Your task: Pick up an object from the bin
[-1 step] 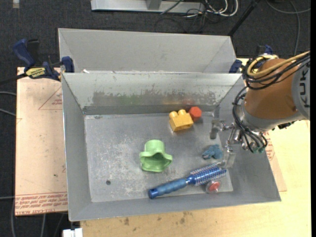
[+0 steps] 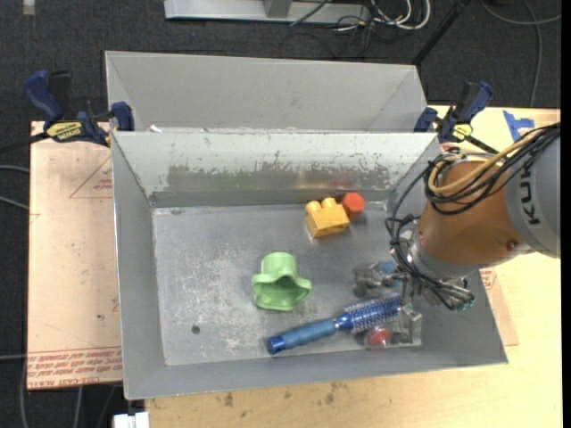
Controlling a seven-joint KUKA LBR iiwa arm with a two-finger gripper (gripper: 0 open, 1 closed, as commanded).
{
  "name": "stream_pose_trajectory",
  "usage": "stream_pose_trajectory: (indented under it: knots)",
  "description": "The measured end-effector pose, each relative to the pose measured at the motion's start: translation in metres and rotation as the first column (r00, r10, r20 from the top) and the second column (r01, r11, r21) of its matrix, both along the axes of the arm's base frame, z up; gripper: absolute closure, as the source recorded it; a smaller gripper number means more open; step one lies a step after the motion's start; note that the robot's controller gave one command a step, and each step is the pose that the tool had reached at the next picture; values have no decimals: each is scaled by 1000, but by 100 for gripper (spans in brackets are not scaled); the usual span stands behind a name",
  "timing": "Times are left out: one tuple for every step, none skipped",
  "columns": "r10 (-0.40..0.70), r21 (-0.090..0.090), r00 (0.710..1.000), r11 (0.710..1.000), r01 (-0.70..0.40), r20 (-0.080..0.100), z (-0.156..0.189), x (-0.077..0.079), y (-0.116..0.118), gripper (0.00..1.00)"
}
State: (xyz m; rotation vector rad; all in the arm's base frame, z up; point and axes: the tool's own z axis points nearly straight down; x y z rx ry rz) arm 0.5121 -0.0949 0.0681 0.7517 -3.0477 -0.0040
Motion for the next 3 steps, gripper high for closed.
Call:
stream_pose_trajectory:
  knots:
    - [0,-1,1000,1000,0,5,1,2,0,100]
    - [-21,-3,1000,1000,21,14,112,23,-2,100]
    - [-48,-3,999,999,48,14,195,14,-2,100]
